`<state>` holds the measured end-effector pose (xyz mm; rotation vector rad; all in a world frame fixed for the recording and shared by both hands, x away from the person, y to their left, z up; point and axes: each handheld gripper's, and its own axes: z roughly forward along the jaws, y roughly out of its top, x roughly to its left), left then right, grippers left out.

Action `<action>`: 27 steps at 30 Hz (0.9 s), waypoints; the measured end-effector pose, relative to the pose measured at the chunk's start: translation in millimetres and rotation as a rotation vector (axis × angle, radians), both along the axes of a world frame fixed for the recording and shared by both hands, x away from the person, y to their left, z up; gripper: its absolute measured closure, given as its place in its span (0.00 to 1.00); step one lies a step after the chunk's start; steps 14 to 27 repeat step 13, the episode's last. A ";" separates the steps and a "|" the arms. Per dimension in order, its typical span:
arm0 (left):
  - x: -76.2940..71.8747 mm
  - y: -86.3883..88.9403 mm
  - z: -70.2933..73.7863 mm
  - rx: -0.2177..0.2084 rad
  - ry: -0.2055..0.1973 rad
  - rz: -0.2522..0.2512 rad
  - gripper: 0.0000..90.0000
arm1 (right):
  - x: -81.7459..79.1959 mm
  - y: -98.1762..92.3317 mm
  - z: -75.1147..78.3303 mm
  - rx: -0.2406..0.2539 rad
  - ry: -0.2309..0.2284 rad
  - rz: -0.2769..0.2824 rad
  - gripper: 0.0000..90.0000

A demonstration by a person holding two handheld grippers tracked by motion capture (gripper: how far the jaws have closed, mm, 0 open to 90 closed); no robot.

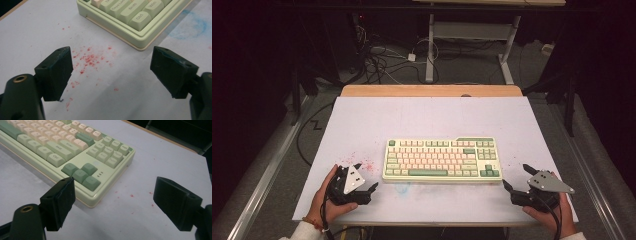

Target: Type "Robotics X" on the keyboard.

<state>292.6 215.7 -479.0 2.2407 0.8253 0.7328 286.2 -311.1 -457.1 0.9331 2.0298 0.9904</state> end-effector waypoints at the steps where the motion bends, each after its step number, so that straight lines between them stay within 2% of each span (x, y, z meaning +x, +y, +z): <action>1: 0.2 0.1 0.1 -0.002 0.002 0.001 0.19 | 0.0 0.0 -0.2 0.000 0.000 0.000 0.20; 27: 3.1 -0.2 -0.5 -0.002 0.009 0.001 0.20 | 1.2 -0.6 -1.9 -0.006 0.004 0.000 0.20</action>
